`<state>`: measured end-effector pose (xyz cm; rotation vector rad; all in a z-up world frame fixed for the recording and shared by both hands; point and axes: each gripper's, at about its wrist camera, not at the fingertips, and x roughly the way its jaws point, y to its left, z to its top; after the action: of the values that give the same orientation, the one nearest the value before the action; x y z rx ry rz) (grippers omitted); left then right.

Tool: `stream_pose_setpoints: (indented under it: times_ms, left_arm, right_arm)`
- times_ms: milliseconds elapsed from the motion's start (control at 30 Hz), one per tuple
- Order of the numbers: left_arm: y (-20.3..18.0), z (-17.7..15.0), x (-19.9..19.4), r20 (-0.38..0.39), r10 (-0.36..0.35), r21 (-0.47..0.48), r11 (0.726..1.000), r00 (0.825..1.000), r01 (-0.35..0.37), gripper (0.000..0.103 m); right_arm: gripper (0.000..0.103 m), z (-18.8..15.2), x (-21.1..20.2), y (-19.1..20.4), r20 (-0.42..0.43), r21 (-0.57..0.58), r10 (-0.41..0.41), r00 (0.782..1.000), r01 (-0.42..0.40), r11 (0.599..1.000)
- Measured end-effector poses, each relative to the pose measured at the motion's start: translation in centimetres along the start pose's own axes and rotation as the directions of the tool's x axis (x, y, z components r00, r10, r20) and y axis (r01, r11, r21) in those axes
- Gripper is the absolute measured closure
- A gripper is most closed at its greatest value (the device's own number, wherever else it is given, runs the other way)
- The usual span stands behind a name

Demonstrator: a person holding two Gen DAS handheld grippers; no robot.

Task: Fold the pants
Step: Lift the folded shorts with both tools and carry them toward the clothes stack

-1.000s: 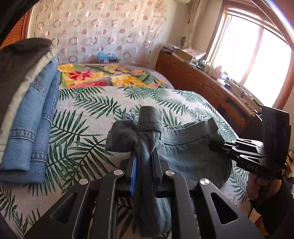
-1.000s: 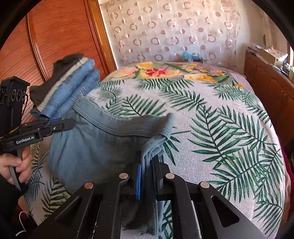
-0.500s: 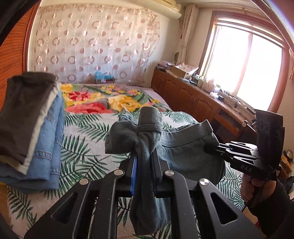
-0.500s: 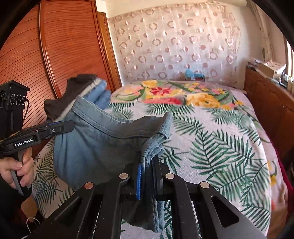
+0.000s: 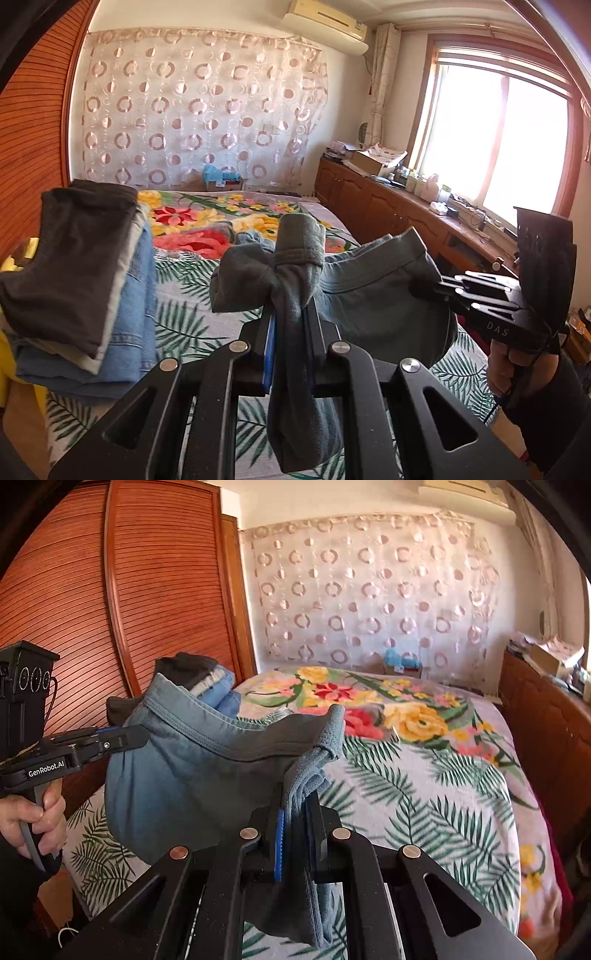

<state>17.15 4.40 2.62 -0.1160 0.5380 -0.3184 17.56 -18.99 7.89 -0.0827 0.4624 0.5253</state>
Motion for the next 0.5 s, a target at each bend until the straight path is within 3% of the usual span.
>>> stream_pose_setpoints:
  times_ms: [500]
  left_arm:
    - [5.2, 2.6, -2.2, 0.06, 0.123, -0.019, 0.992, 0.991, -0.122, 0.089]
  right_arm:
    - [0.094, 5.4, 6.4, 1.2, 0.046, -0.147, 0.097, 0.994, -0.089, 0.985]
